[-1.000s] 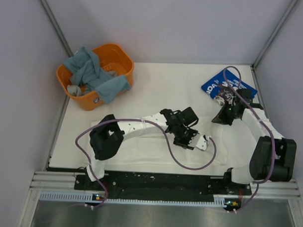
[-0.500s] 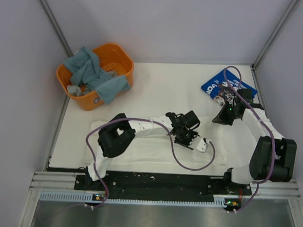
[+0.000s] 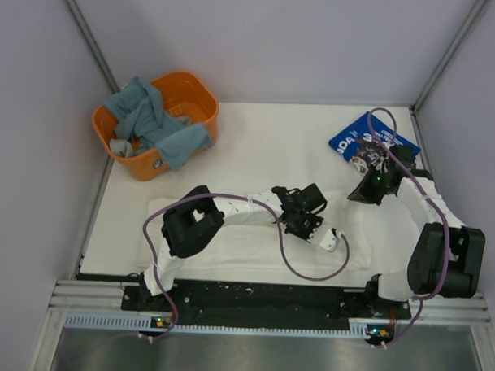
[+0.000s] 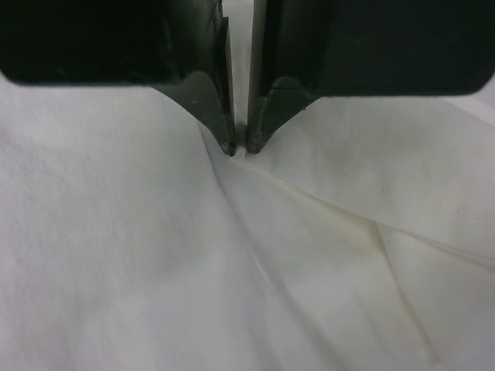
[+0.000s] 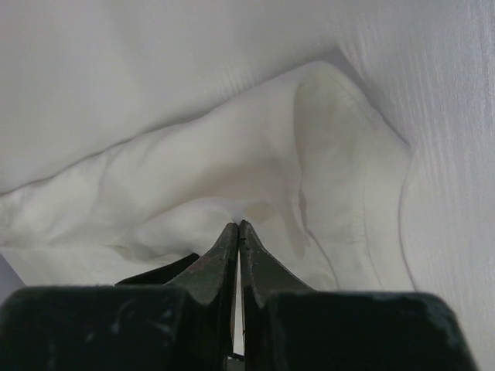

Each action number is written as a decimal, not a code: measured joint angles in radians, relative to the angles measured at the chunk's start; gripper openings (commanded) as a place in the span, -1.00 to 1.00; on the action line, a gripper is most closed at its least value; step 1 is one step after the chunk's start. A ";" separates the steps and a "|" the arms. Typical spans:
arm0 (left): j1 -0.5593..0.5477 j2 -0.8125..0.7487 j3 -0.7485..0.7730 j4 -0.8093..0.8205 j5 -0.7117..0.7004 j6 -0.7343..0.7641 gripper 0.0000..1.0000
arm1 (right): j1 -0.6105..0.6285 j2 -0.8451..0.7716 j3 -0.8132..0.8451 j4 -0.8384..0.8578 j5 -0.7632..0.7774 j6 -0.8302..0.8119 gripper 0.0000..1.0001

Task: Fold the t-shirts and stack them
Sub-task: Fold the other side of the tshirt into a rectangle

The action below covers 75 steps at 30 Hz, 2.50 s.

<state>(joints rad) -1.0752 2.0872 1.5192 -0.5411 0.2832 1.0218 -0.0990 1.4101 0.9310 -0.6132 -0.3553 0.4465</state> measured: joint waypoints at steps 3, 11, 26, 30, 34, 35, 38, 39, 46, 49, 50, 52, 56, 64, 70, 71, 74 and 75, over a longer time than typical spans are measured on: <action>-0.002 0.000 -0.002 0.003 -0.011 0.001 -0.84 | -0.002 -0.001 0.000 0.000 -0.003 0.000 -1.00; -0.002 0.000 0.008 -0.021 -0.012 -0.013 -1.00 | -0.005 -0.014 0.000 -0.005 -0.006 -0.002 -1.00; 0.041 -0.006 0.131 -0.195 0.031 -0.077 -1.00 | -0.011 -0.085 -0.009 -0.048 -0.005 -0.007 -1.00; 0.086 -0.037 0.122 -0.244 0.101 -0.087 -1.00 | -0.014 -0.190 -0.075 -0.069 -0.012 0.019 -1.00; 0.133 -0.105 0.080 -0.260 0.172 -0.088 -1.00 | -0.016 -0.314 -0.189 -0.089 -0.042 0.079 -1.00; 0.143 -0.122 0.066 -0.265 0.190 -0.087 -1.00 | -0.016 -0.341 -0.219 -0.095 -0.048 0.098 -1.00; 0.148 -0.142 0.033 -0.277 0.240 -0.079 -1.00 | -0.016 -0.423 -0.309 -0.116 -0.061 0.158 -1.00; 0.146 -0.142 0.023 -0.281 0.259 -0.077 -1.00 | -0.016 -0.451 -0.339 -0.128 -0.061 0.183 -1.00; 0.137 -0.141 -0.030 -0.302 0.378 -0.068 -1.00 | -0.016 -0.476 -0.381 -0.161 -0.047 0.254 -1.00; 0.137 -0.138 -0.030 -0.301 0.404 -0.061 -1.00 | -0.016 -0.506 -0.409 -0.181 -0.022 0.303 -1.00; 0.138 -0.135 -0.031 -0.302 0.410 -0.055 -1.00 | -0.016 -0.527 -0.421 -0.191 -0.014 0.322 -1.00; 0.138 -0.127 -0.031 -0.304 0.417 -0.048 -1.00 | -0.016 -0.574 -0.447 -0.210 0.000 0.357 -1.00; 0.138 -0.112 -0.031 -0.310 0.420 -0.036 -1.00 | -0.016 -0.653 -0.493 -0.284 0.044 0.426 -1.00; 0.139 -0.079 -0.030 -0.322 0.417 -0.019 -1.00 | -0.016 -0.745 -0.500 -0.389 0.100 0.505 -0.92; 0.140 -0.076 -0.020 -0.359 0.415 0.009 -0.33 | -0.016 -0.748 -0.518 -0.414 0.126 0.520 -0.03; 0.140 -0.074 -0.013 -0.372 0.415 0.019 -0.22 | -0.016 -0.749 -0.515 -0.416 0.137 0.517 -0.02; 0.142 -0.072 0.023 -0.415 0.412 0.024 -0.10 | -0.016 -0.747 -0.455 -0.428 0.185 0.490 0.02; 0.143 -0.072 0.034 -0.424 0.412 0.026 -0.09 | -0.016 -0.743 -0.425 -0.423 0.197 0.475 0.03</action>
<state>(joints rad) -0.9325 2.0151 1.5532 -0.9653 0.6956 1.0473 -0.1146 0.6666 0.5060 -1.0363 -0.1585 0.9215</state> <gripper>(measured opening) 0.429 0.494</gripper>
